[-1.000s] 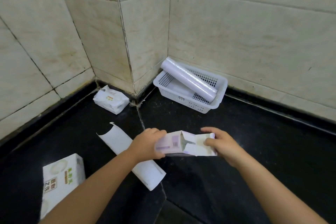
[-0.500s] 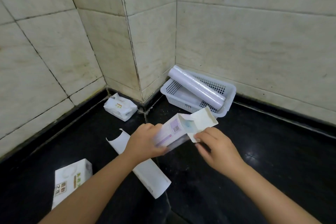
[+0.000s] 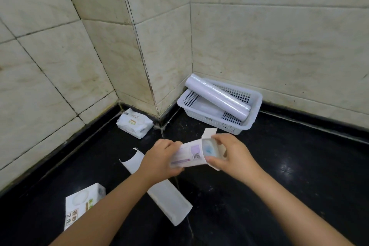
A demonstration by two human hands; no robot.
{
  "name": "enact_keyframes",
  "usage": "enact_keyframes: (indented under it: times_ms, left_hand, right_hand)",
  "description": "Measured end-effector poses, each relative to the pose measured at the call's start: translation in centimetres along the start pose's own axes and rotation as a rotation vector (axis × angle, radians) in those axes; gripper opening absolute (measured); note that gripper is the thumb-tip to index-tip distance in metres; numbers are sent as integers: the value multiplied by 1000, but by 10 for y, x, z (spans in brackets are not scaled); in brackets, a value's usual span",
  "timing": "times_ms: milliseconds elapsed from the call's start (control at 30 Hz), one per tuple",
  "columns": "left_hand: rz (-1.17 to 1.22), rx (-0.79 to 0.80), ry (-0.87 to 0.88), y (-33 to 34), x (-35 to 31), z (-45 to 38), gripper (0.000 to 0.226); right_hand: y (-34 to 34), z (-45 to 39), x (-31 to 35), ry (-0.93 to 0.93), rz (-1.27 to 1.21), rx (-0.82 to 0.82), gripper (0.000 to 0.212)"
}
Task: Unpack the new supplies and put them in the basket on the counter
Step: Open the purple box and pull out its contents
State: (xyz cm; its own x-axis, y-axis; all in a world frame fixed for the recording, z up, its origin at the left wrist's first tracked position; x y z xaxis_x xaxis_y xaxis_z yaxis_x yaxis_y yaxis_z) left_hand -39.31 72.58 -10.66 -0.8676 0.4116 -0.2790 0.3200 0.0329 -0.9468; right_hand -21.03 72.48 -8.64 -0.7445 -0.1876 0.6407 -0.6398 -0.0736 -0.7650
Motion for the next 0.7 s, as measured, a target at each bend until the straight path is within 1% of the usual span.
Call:
enact_keyframes:
  times_ms: [67, 133, 200, 267, 333, 367, 433, 467, 600, 700]
  left_hand:
    - [9, -4, -5, 1, 4, -1, 60]
    - [-10, 29, 2, 4, 5, -2, 60]
    - [-47, 85, -5, 8, 5, -4, 61]
    - [-79, 139, -9, 14, 5, -5, 62]
    - [-120, 191, -6, 20, 3, -8, 62]
    - [-141, 210, -15, 22, 3, -9, 62]
    - [-148, 229, -46, 25, 4, -12, 62]
    - [-139, 238, -57, 28, 6, -14, 62]
    - [-151, 279, -98, 40, 18, -19, 62]
    - [-160, 311, -205, 49, 39, -22, 61]
  right_hand:
    - [5, -2, 1, -18, 32, 0, 57]
    - [14, -2, 0, -7, 88, 39, 53]
    - [21, -5, -6, 60, 137, 102, 52]
    - [30, -10, -15, 153, 202, 171, 42]
    - [38, -12, -23, 252, 213, 188, 31]
    - [43, -13, -26, 289, 199, 181, 34]
    - [51, -14, -30, 322, 164, 149, 43]
    - [54, -14, -33, 328, 144, 130, 44]
    - [39, -8, -56, 390, -84, 123, 35]
    - [7, 1, -80, 440, -319, 105, 20]
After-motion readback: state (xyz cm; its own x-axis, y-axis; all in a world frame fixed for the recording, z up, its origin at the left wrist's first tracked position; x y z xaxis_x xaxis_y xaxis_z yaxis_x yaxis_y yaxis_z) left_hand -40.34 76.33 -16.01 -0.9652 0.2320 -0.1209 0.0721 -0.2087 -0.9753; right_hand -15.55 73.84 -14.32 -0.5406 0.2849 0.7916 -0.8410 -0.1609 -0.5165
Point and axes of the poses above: each hand's wrist, its own z-axis away from the middle knuckle, its own y-axis out of the palm, x = y × z, the point moved 5 cm from there along -z, towards the middle knuckle, and after that the axes turned 2 degrees about y, right-handed, at the moved point
